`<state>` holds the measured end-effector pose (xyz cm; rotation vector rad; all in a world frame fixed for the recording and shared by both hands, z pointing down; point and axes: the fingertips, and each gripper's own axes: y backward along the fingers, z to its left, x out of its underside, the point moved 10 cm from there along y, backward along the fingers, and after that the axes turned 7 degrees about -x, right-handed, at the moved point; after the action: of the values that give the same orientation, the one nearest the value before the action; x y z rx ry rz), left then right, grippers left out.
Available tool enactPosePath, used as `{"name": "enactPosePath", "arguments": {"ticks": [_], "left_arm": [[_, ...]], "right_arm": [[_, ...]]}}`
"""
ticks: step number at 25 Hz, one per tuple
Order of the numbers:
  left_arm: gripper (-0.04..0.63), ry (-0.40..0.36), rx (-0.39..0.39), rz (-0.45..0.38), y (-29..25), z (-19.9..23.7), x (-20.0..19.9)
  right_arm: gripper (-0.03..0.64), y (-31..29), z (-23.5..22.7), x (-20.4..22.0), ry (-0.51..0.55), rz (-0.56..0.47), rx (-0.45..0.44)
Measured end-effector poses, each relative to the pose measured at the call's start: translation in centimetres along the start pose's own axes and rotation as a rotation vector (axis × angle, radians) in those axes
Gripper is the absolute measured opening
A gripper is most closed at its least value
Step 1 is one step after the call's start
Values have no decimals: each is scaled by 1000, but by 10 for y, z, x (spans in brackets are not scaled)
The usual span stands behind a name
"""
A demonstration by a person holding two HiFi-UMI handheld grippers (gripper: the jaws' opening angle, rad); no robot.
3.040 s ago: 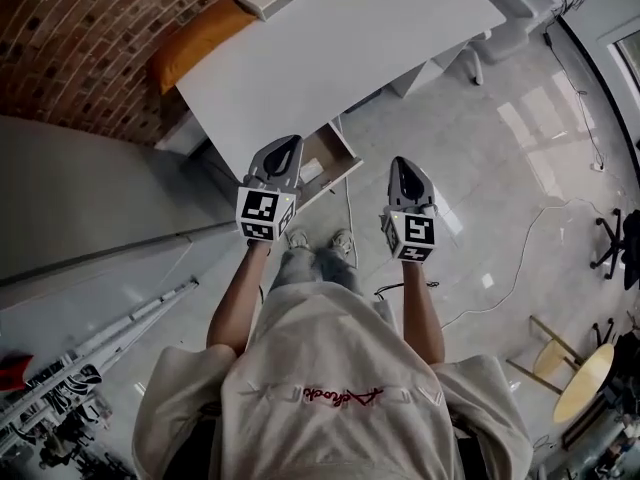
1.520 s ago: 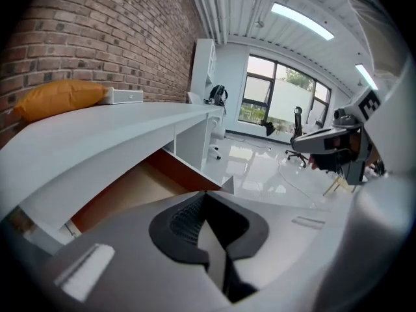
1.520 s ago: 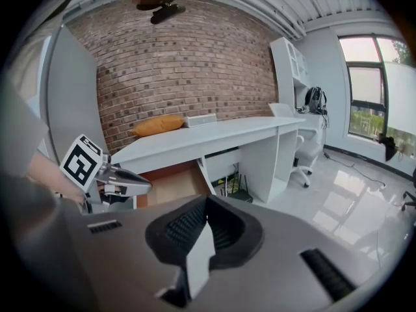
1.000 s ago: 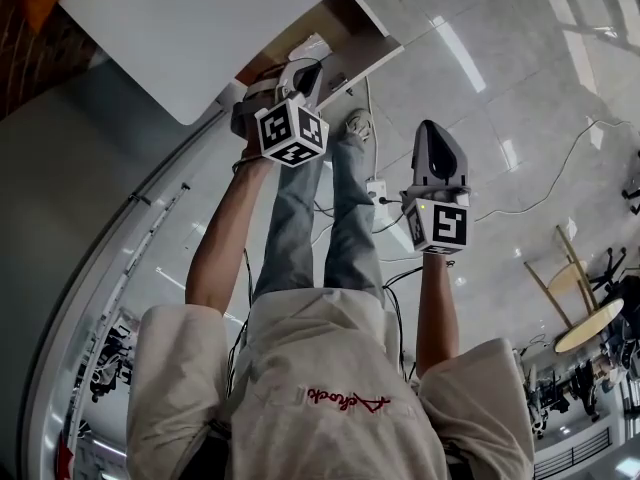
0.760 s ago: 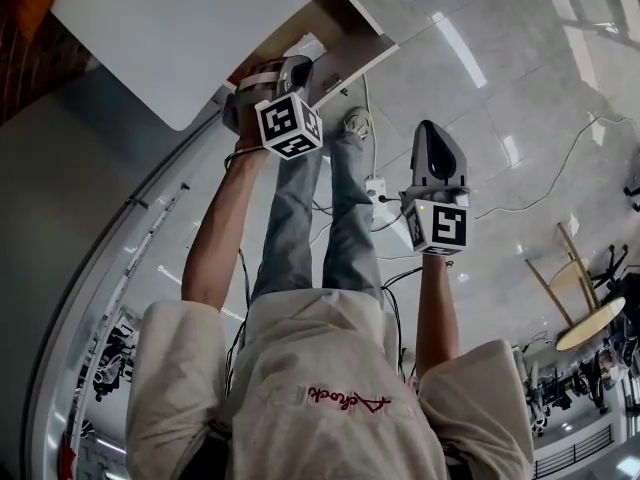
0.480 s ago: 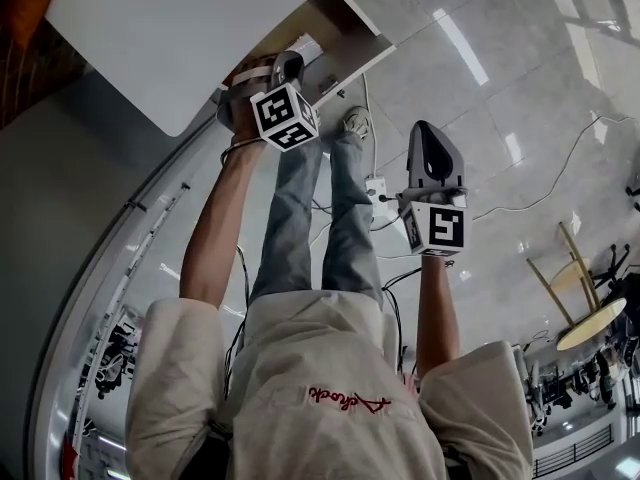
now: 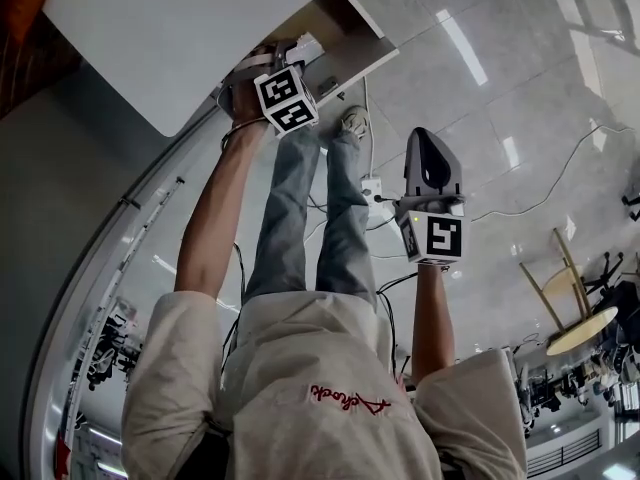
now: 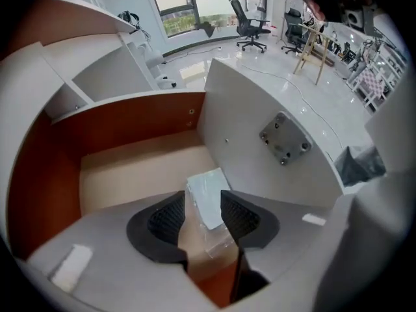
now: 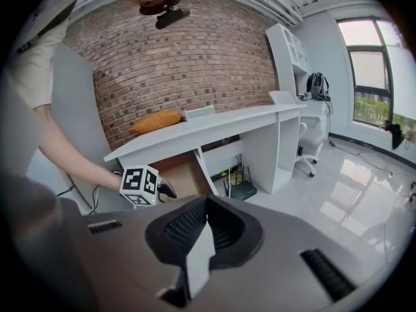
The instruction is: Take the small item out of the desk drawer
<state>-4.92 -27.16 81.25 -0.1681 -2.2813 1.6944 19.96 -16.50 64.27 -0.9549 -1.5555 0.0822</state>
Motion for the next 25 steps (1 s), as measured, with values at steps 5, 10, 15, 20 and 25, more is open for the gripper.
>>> {"name": "enactPosePath", "arguments": {"ticks": [5,10,15,20,25], "left_arm": [[156,-6,-46,48,-11,10,5],[155,-25,-39,60,-23,12,1],[153,-30,-42,70,-30,9,0],[90,-13,-52,86,-36,10,6],[9,-16,-59,96,-39,11,9]], "right_arm": [[11,-5,0,-5,22,2,-19],[11,-9,-1,-3,16,9,-22],[11,-8,1,-1,4,16,-28],[11,-8,1,5,12,28,-30],[11,-9,0,6,21,43,-37]]}}
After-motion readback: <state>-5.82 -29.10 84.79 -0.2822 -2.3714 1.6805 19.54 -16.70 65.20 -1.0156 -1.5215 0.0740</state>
